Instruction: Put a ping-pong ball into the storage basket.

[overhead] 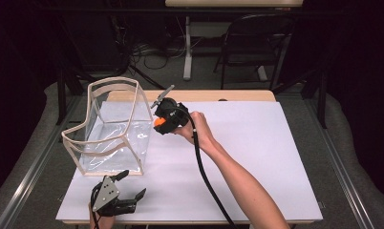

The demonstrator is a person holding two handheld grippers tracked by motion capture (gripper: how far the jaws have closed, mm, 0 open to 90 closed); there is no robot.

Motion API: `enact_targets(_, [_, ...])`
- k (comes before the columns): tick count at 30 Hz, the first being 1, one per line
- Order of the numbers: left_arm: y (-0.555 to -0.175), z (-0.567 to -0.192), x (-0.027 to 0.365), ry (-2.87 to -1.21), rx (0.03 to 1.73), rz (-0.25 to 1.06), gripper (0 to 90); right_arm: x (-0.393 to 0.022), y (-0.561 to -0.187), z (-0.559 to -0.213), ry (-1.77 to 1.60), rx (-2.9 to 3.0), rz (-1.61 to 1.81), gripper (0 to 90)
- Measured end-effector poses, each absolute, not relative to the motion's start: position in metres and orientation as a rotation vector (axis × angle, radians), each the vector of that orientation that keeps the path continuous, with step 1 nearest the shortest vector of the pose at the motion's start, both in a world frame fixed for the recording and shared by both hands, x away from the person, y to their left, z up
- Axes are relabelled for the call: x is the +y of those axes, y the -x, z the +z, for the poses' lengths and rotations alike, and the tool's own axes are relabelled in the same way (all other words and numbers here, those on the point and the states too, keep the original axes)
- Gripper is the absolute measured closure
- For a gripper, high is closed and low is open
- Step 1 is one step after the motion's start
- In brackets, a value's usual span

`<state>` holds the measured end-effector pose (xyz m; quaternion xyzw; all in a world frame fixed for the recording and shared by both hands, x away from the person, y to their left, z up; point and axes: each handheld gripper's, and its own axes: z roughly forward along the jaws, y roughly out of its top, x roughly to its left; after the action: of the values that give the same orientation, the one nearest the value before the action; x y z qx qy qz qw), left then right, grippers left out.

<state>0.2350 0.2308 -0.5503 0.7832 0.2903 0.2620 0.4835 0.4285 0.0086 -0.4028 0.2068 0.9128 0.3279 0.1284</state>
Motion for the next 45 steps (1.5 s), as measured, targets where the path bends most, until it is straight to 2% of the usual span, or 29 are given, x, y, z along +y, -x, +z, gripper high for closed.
enact_targets(45, [-0.235,-0.55,0.231,-1.901,0.708,0.636,15.7,0.019,-0.43,-0.366,-0.607,2.603,1.035,51.1])
